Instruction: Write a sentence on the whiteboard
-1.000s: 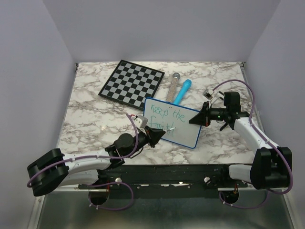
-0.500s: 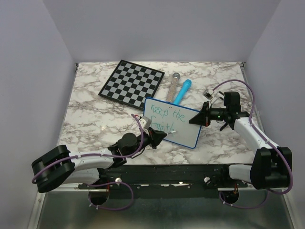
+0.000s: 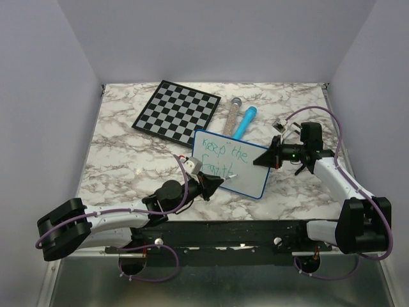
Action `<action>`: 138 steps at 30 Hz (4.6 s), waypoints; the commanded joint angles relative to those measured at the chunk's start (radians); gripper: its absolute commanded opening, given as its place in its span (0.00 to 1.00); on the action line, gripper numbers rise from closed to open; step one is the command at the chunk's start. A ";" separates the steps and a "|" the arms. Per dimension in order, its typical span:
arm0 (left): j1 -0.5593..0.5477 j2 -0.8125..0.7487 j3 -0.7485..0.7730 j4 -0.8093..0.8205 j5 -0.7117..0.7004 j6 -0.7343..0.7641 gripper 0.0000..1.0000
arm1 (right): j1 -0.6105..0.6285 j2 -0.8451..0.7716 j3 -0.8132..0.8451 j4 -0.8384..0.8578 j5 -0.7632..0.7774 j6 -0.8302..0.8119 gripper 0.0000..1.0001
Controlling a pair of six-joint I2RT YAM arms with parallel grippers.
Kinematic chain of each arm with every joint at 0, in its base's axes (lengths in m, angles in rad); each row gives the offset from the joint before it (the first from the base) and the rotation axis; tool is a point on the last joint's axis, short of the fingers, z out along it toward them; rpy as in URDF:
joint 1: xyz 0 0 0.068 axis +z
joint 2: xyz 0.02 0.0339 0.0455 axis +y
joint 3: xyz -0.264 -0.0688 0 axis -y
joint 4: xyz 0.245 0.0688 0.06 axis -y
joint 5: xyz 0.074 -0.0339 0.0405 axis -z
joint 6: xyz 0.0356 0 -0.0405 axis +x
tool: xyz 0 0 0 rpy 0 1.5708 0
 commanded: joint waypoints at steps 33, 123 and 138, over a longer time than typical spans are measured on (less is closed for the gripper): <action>-0.062 0.159 0.129 -0.045 -0.103 0.060 0.00 | 0.006 -0.007 0.015 0.067 -0.054 0.040 0.01; -0.002 0.174 0.154 -0.097 -0.040 0.014 0.00 | 0.005 -0.013 0.015 0.067 -0.054 0.039 0.01; 0.000 0.190 0.166 -0.207 0.001 -0.019 0.00 | 0.006 -0.014 0.015 0.067 -0.056 0.039 0.01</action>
